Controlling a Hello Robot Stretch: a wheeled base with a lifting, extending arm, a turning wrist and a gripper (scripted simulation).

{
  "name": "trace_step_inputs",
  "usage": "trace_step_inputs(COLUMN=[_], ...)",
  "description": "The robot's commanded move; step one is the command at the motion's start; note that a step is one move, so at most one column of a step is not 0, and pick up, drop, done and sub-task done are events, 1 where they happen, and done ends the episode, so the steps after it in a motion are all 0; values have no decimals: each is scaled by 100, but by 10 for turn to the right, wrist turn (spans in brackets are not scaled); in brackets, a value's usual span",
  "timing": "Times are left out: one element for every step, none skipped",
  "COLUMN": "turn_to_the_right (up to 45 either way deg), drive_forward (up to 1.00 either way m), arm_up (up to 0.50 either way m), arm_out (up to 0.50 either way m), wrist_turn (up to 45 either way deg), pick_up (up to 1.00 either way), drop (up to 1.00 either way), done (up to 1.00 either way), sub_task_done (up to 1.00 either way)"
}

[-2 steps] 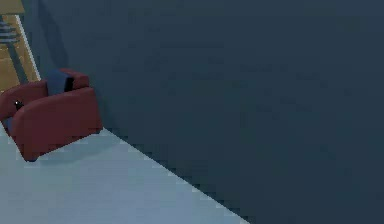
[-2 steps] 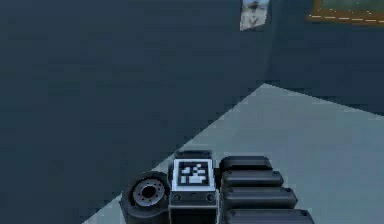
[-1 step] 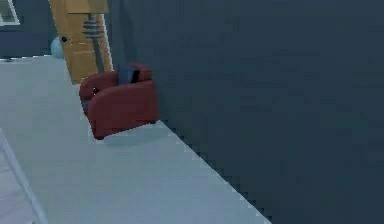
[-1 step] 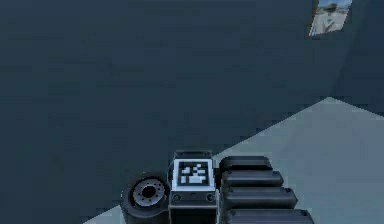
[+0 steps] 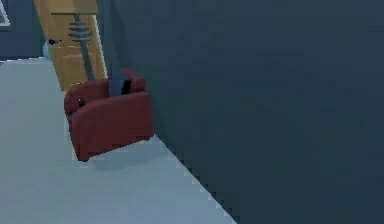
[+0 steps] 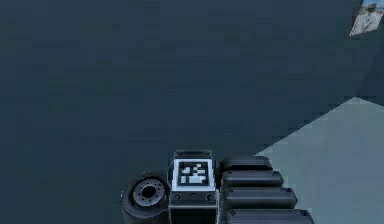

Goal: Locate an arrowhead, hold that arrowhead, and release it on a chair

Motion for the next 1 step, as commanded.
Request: trace_step_inputs(turn_to_the_right=[270], drive_forward=[0], arm_up=[0], arm_out=[0], wrist_turn=[0], pick_up=[0], drop=[0], done=[0], sub_task_done=[0])
